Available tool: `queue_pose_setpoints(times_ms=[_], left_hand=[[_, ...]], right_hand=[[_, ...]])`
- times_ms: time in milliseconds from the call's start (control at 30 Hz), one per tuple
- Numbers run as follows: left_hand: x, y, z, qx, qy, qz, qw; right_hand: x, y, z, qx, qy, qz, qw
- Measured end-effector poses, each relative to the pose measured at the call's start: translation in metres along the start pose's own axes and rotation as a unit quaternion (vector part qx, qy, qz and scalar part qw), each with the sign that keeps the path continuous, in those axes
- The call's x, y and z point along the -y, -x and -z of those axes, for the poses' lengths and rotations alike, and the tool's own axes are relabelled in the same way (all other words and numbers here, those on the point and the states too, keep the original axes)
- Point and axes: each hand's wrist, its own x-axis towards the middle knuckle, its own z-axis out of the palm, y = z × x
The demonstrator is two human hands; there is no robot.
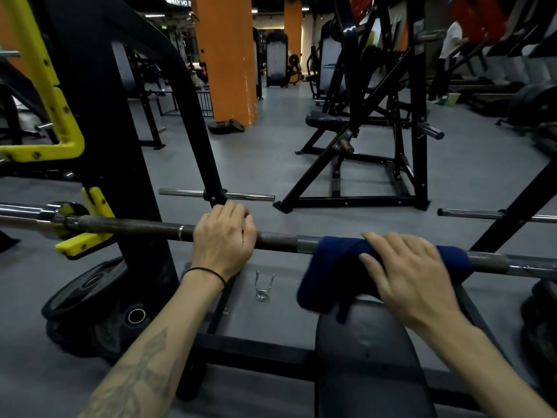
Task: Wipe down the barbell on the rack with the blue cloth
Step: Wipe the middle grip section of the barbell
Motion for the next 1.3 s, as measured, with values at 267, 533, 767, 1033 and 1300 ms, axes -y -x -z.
queue_pose_setpoints(times_ms=[267,533,767,1033,1300], left_hand=[[-0.004,0.0,-0.002,0.002,-0.034,0.003,0.999],[0.001,-0.001,0.001,0.002,-0.034,-0.012,0.999],[0.0,0.0,0.0,-0.009,-0.041,0.0,0.999],[-0.005,0.001,-0.004,-0.026,-0.05,0.001,0.998],[0.0,0.0,-0.002,-0.003,-0.056,-0.015,0.998]], right_hand=[[0.093,-0.04,-0.016,-0.024,0.006,-0.037,0.999],[0.116,-0.06,-0.019,-0.014,-0.018,0.032,0.999],[-0.003,-0.023,0.035,0.106,0.115,-0.018,0.988],[0.03,-0.02,-0.008,-0.082,0.029,-0.115,0.99],[0.132,-0.061,-0.034,-0.091,-0.033,-0.006,0.995]])
